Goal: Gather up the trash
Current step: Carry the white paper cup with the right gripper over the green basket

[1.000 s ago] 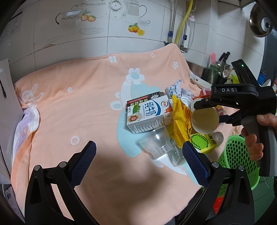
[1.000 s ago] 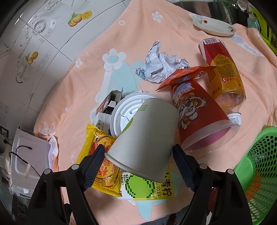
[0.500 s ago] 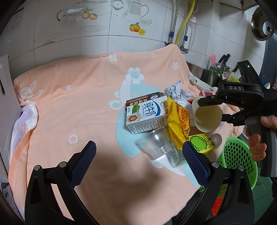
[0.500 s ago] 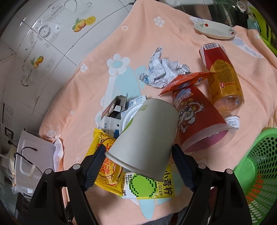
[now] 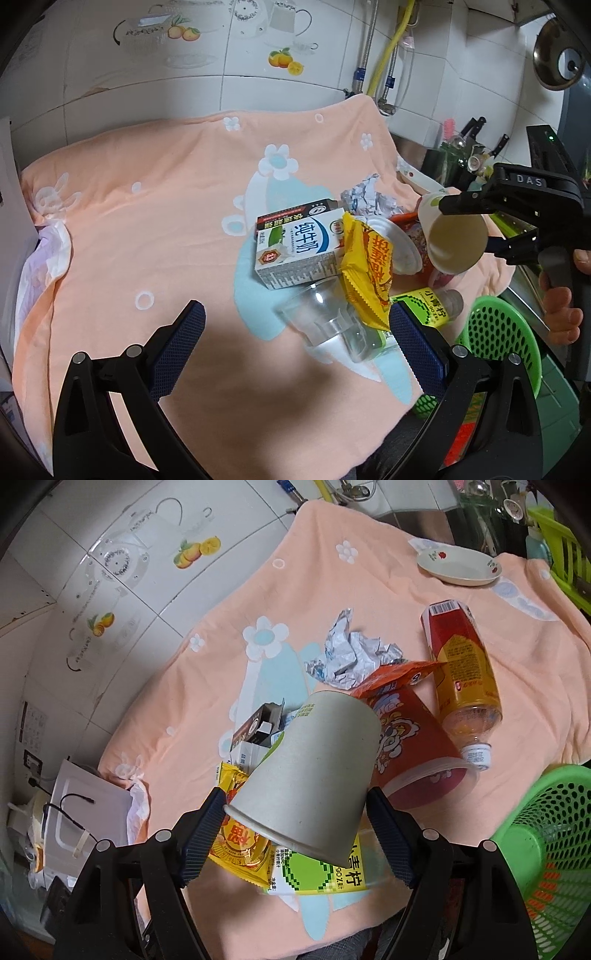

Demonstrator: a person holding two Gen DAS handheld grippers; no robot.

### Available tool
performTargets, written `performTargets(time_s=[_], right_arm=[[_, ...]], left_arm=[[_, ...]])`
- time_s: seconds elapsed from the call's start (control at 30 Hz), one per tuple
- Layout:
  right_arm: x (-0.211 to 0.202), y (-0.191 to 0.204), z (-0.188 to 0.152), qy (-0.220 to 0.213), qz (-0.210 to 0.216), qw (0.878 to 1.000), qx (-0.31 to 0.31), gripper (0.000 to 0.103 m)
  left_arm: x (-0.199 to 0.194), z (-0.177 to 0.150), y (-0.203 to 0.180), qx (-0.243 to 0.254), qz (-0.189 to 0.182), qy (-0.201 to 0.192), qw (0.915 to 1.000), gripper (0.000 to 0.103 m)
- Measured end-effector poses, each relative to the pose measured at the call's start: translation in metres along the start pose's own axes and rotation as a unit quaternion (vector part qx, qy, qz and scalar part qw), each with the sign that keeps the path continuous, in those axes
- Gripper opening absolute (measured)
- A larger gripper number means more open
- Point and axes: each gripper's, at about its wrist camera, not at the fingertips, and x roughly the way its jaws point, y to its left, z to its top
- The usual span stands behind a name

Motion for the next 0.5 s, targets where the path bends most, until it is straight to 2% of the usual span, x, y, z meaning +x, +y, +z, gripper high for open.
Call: performTargets(time_s=[0.5], right_arm=[[-0.04,-0.01,-0.011,-0.027,0.005,0.999,-0.016,0.075]], left_arm=[[0.005,0.008,-0.005,0.0,-0.006,0.002,1.0,0.098]])
